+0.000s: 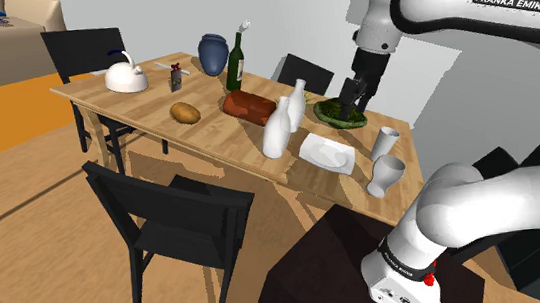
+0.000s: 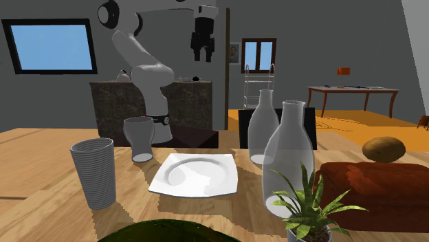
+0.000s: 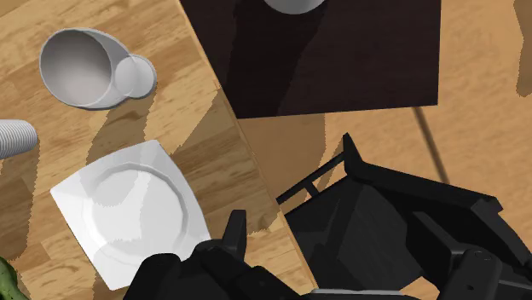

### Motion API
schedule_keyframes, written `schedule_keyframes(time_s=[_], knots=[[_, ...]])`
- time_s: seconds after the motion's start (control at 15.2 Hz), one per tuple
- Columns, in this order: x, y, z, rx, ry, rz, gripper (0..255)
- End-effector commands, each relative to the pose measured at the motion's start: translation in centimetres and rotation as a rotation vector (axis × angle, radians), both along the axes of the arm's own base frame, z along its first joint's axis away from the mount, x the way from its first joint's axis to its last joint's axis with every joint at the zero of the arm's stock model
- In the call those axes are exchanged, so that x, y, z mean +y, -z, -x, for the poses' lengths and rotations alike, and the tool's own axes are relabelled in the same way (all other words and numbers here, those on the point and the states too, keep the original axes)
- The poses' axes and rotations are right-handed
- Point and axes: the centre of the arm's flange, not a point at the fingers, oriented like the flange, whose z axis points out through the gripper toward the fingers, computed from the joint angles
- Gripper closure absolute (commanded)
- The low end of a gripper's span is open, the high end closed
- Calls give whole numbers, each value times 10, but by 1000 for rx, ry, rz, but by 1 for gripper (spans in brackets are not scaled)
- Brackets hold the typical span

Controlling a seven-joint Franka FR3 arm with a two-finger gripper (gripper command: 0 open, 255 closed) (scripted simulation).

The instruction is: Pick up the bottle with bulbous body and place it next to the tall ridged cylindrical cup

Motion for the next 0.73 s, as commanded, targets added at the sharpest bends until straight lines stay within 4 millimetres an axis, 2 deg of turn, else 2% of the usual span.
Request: schedule_keyframes(time_s=[0.0, 0.66], knots=[[0, 0, 0, 0, 0, 0, 0], [-42, 38, -121, 11, 15, 8, 0]])
